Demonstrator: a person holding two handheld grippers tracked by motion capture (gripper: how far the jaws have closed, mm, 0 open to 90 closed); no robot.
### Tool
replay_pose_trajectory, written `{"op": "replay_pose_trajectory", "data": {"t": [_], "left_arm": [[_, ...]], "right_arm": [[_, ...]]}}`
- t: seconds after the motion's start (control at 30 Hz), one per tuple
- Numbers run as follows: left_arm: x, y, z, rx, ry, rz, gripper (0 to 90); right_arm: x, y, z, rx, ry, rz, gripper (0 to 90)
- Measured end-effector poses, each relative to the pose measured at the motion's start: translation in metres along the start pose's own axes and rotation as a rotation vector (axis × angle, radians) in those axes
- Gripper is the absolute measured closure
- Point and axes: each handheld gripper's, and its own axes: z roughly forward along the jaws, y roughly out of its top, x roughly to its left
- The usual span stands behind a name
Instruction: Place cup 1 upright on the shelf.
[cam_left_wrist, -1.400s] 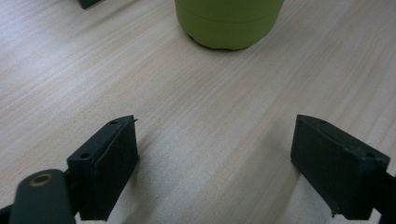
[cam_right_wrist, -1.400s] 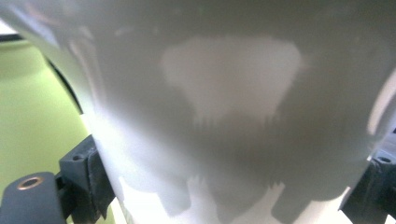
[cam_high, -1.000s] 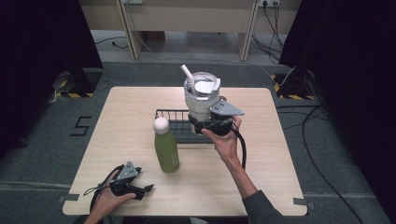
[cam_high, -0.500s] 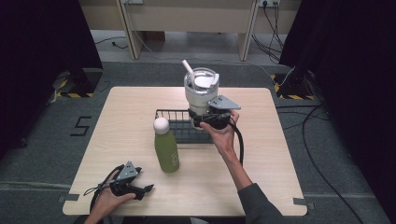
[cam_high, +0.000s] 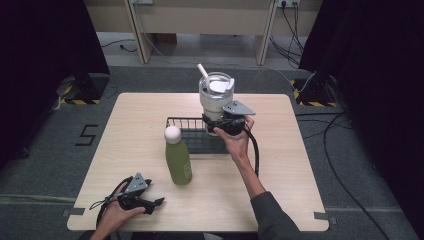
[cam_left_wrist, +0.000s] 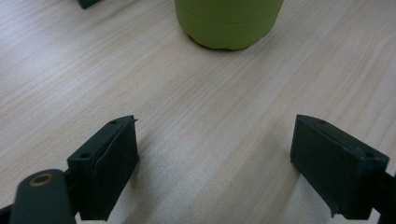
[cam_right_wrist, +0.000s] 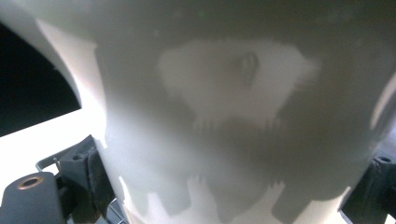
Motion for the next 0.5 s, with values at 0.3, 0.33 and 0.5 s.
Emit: {"op": "replay_pose_trajectory", "data": {"t": [0.3,0.33,0.5], "left_arm": [[0.0,0.0,0.0,-0.001,0.0,0.0,14.3],[0.0,0.0,0.0,-0.002,0.0,0.0,14.3],[0.0,0.0,0.0,-0.002,0.001,0.001,14.4]], "right_arm": [[-0.001,-0.006,0.005,0.007,-0.005,-0.003,10.8],[-0.001,-0.007,0.006,0.007,-0.004,-0.002,10.8],[0.0,-0.014,0.009,0.014,-0.003,0.005,10.7]]}}
